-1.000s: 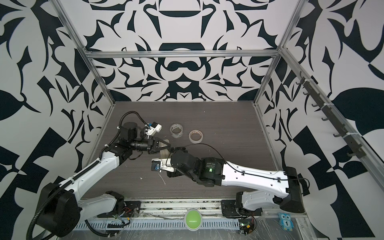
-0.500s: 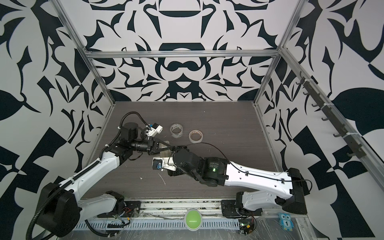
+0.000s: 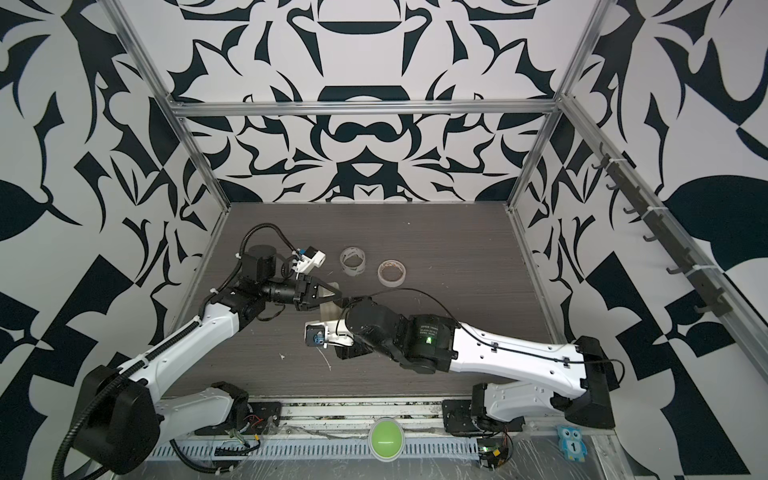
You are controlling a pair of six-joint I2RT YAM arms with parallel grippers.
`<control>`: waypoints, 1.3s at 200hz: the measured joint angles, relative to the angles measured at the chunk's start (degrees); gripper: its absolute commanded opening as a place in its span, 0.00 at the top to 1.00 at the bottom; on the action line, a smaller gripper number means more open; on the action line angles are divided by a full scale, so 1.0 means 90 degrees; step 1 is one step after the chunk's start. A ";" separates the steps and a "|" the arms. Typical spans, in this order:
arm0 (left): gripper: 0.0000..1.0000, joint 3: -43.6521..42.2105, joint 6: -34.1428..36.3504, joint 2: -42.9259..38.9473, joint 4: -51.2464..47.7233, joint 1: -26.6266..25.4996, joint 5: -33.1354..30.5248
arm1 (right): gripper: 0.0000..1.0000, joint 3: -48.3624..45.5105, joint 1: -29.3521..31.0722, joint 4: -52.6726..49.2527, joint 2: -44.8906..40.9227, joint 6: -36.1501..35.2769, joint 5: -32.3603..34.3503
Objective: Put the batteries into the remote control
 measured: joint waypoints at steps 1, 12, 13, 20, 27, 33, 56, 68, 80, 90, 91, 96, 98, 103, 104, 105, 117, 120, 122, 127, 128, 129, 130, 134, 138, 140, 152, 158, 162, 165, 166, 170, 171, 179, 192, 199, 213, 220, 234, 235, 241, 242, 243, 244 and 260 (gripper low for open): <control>1.00 0.0000 0.0000 0.0000 0.0000 0.0000 0.0000 | 0.24 0.0000 0.0000 0.0005 0.0000 0.0000 0.0000; 1.00 0.0000 0.0000 0.0000 0.0000 0.0000 0.0000 | 0.24 0.0000 0.0000 0.0007 0.0015 0.0000 0.0002; 1.00 0.0000 0.0000 0.0000 0.0000 0.0000 0.0000 | 0.24 0.0000 0.0000 0.0007 0.0015 0.0000 0.0002; 1.00 0.0000 0.0000 0.0000 0.0000 0.0000 0.0000 | 0.24 0.0000 0.0000 0.0005 0.0022 0.0000 0.0007; 1.00 0.0000 0.0000 0.0000 0.0000 0.0000 0.0002 | 0.24 0.0000 0.0000 0.0012 0.0024 0.0000 0.0015; 1.00 0.0000 0.0000 0.0000 0.0000 0.0000 0.0002 | 0.24 0.0000 0.0000 0.0012 0.0029 0.0000 0.0019; 1.00 0.0000 0.0002 0.0000 0.0000 0.0000 0.0000 | 0.24 0.0000 0.0000 0.0051 0.0063 0.0000 0.0039; 1.00 0.0000 0.0002 0.0000 0.0000 0.0000 0.0002 | 0.24 0.0000 0.0000 0.0066 0.0073 0.0000 0.0061; 1.00 0.0000 0.0002 0.0000 0.0000 0.0000 0.0002 | 0.24 0.0000 0.0000 0.0090 0.0095 -0.0002 0.0085; 1.00 0.0000 0.0005 0.0000 0.0000 0.0000 -0.0002 | 0.25 0.0000 0.0000 0.0102 0.0109 -0.0002 0.0102; 1.00 0.0000 0.0005 0.0000 0.0000 0.0000 -0.0002 | 0.25 0.0000 0.0000 0.0100 0.0109 -0.0002 0.0102; 1.00 0.0000 0.0005 -0.0002 -0.0002 0.0000 -0.0002 | 0.25 0.0000 0.0000 0.0102 0.0119 -0.0002 0.0117; 1.00 0.0000 0.0005 0.0000 0.0000 0.0000 -0.0005 | 0.25 0.0000 0.0000 0.0104 0.0121 -0.0005 0.0124; 1.00 0.0000 0.0005 0.0000 0.0000 0.0000 -0.0002 | 0.25 0.0000 0.0000 0.0112 0.0129 -0.0007 0.0143; 1.00 0.0000 0.0005 0.0000 0.0000 0.0000 -0.0005 | 0.25 0.0000 0.0000 0.0112 0.0131 -0.0007 0.0151; 1.00 0.0000 0.0005 0.0000 0.0000 0.0000 -0.0005 | 0.25 0.0000 0.0000 0.0114 0.0134 -0.0007 0.0153; 1.00 0.0000 0.0005 0.0000 0.0000 0.0000 -0.0010 | 0.25 0.0000 0.0000 0.0126 0.0148 -0.0029 0.0209; 1.00 0.0000 0.0007 0.0000 0.0000 0.0000 -0.0012 | 0.25 0.0000 0.0000 0.0131 0.0151 -0.0034 0.0228; 1.00 0.0000 0.0007 0.0000 0.0000 0.0000 -0.0015 | 0.25 0.0000 0.0000 0.0131 0.0151 -0.0036 0.0233; 1.00 0.0000 0.0007 0.0000 0.0000 0.0000 -0.0019 | 0.25 0.0000 0.0002 0.0131 0.0155 -0.0051 0.0255; 1.00 0.0000 0.0007 0.0000 0.0000 0.0000 -0.0022 | 0.25 0.0000 0.0002 0.0131 0.0155 -0.0051 0.0260; 1.00 0.0000 0.0007 -0.0002 0.0000 0.0000 -0.0022 | 0.25 0.0000 0.0002 0.0131 0.0155 -0.0051 0.0265; 1.00 0.0000 0.0007 0.0000 0.0000 0.0000 -0.0024 | 0.25 0.0000 0.0005 0.0134 0.0158 -0.0056 0.0270; 1.00 0.0000 0.0007 0.0000 0.0002 0.0000 -0.0027 | 0.26 0.0000 0.0007 0.0136 0.0160 -0.0058 0.0287; 1.00 0.0000 0.0007 0.0000 0.0002 0.0000 -0.0032 | 0.26 0.0000 0.0010 0.0141 0.0163 -0.0063 0.0304; 1.00 0.0000 0.0007 -0.0002 0.0002 0.0002 -0.0034 | 0.26 0.0000 0.0012 0.0141 0.0165 -0.0066 0.0313; 1.00 0.0000 0.0005 0.0000 0.0005 0.0002 -0.0058 | 0.26 0.0000 0.0019 0.0141 0.0168 -0.0083 0.0355; 1.00 0.0000 0.0005 0.0000 0.0005 0.0002 -0.0068 | 0.26 0.0000 0.0022 0.0141 0.0170 -0.0087 0.0372; 1.00 0.0000 0.0002 -0.0002 0.0007 0.0002 -0.0073 | 0.26 0.0000 0.0027 0.0143 0.0175 -0.0090 0.0384; 1.00 0.0000 0.0005 0.0000 0.0007 0.0002 -0.0075 | 0.26 0.0000 0.0029 0.0143 0.0175 -0.0097 0.0396; 1.00 0.0000 0.0005 -0.0002 0.0007 0.0002 -0.0078 | 0.26 0.0000 0.0029 0.0143 0.0177 -0.0097 0.0398; 1.00 0.0000 0.0002 -0.0002 0.0007 0.0002 -0.0080 | 0.26 0.0000 0.0032 0.0146 0.0180 -0.0100 0.0408; 1.00 0.0000 0.0005 -0.0002 0.0007 0.0002 -0.0080 | 0.26 0.0000 0.0034 0.0146 0.0180 -0.0100 0.0410; 1.00 0.0000 0.0002 -0.0002 0.0007 0.0002 -0.0085 | 0.27 0.0000 0.0036 0.0146 0.0180 -0.0102 0.0423; 1.00 0.0000 0.0000 0.0000 0.0017 0.0002 -0.0090 | 0.27 0.0000 0.0044 0.0148 0.0180 -0.0104 0.0452; 1.00 0.0000 0.0000 0.0000 0.0022 0.0002 -0.0090 | 0.27 0.0000 0.0046 0.0148 0.0180 -0.0107 0.0461; 1.00 0.0000 -0.0002 0.0000 0.0032 0.0007 -0.0095 | 0.27 0.0000 0.0049 0.0151 0.0180 -0.0119 0.0476; 1.00 0.0000 -0.0005 -0.0002 0.0041 0.0007 -0.0097 | 0.27 0.0000 0.0049 0.0153 0.0180 -0.0129 0.0483; 1.00 0.0000 -0.0015 0.0000 0.0051 0.0007 -0.0102 | 0.28 0.0000 0.0053 0.0160 0.0180 -0.0151 0.0491; 1.00 0.0000 -0.0017 0.0000 0.0051 0.0007 -0.0102 | 0.28 0.0000 0.0053 0.0160 0.0180 -0.0153 0.0491; 1.00 0.0000 -0.0019 0.0000 0.0053 0.0010 -0.0102 | 0.28 -0.0002 0.0053 0.0168 0.0180 -0.0165 0.0498; 1.00 0.0000 -0.0019 0.0000 0.0053 0.0010 -0.0102 | 0.28 -0.0002 0.0056 0.0170 0.0180 -0.0168 0.0498; 1.00 0.0000 -0.0019 0.0000 0.0053 0.0010 -0.0102 | 0.28 -0.0002 0.0056 0.0170 0.0180 -0.0170 0.0498; 1.00 0.0000 -0.0019 0.0000 0.0053 0.0010 -0.0102 | 0.28 -0.0005 0.0056 0.0172 0.0180 -0.0170 0.0498; 1.00 0.0000 -0.0017 0.0000 0.0053 0.0015 -0.0109 | 0.28 -0.0027 0.0058 0.0206 0.0180 -0.0194 0.0505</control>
